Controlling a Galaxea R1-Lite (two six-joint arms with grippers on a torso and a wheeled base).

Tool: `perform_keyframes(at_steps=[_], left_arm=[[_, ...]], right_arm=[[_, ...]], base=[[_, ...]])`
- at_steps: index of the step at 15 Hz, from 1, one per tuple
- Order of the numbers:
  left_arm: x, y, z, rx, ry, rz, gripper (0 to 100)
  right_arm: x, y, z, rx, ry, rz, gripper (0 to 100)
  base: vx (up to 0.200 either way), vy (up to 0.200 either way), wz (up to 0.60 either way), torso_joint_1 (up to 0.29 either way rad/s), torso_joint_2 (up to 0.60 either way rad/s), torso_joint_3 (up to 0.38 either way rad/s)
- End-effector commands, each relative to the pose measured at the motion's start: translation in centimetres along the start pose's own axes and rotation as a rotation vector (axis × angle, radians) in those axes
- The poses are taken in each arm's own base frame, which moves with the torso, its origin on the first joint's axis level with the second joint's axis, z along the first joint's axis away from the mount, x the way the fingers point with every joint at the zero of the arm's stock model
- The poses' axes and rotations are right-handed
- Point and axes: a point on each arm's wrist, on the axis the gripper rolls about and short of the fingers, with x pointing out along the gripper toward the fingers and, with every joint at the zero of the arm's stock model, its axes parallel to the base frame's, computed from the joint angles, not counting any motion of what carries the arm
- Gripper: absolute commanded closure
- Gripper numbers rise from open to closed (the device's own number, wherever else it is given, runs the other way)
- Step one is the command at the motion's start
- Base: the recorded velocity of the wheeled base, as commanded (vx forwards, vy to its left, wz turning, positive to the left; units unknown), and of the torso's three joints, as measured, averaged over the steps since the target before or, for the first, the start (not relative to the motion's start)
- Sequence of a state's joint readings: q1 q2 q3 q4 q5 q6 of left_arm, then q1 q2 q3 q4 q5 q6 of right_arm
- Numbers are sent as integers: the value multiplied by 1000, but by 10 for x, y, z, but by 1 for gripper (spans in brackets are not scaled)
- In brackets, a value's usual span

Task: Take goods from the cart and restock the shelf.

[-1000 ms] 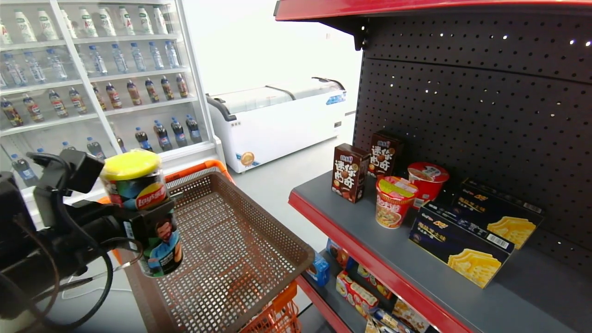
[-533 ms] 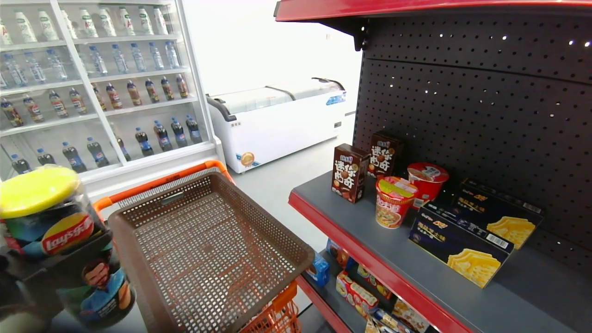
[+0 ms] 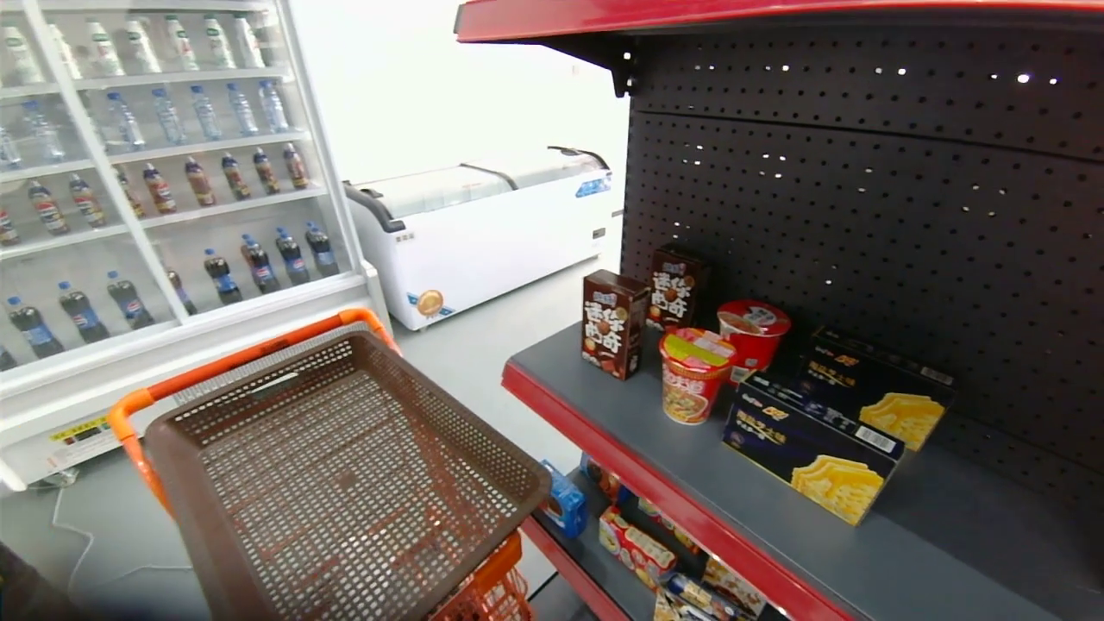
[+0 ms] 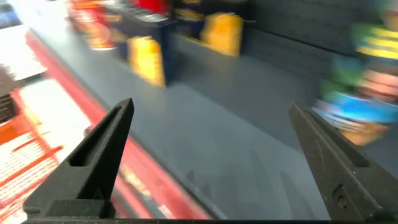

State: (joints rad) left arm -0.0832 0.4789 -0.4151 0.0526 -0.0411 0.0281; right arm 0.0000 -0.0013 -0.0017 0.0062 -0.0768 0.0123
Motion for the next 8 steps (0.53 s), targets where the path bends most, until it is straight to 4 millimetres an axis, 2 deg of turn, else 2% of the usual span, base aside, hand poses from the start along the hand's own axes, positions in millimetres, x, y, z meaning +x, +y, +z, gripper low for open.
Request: perform_keyframes(at_steps=[1,8], left_arm=[[-5,0,0,1,-26,1,100],[-4,0,-3,-1,-14,-1,100]], right_arm=[[0,0,0,0,1,0,0],[0,0,0,0,1,0,0]], base=[[0,0,-600,12,7,-2],[0,0,-600,3,2,4]])
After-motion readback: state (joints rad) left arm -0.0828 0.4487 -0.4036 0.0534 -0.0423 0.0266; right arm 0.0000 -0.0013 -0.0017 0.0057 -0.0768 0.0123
